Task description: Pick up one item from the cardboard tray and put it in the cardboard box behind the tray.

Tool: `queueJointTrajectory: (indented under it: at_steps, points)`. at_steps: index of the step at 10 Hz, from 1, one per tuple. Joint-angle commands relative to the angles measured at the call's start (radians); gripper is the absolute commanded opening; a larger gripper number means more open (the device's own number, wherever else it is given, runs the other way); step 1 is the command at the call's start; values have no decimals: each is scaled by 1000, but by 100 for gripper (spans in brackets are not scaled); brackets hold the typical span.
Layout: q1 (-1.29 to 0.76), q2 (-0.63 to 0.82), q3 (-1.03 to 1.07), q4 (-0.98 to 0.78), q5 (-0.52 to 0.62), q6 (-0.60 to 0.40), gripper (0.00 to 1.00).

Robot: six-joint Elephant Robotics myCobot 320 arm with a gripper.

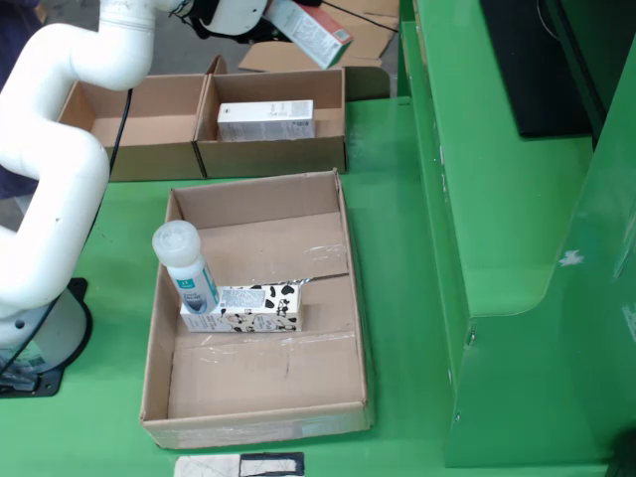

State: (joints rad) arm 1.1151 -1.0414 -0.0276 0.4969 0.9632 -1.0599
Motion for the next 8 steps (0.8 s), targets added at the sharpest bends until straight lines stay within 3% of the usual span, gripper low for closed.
queueJointTrajectory:
  at_steps: [1,3,5,8]
  points:
    - [81,25,28,12,-9,37,0]
    - [97,40,28,-39,20,73,0]
    - [112,91,28,-235,165,178,0]
    - [123,91,28,-252,186,192,0]
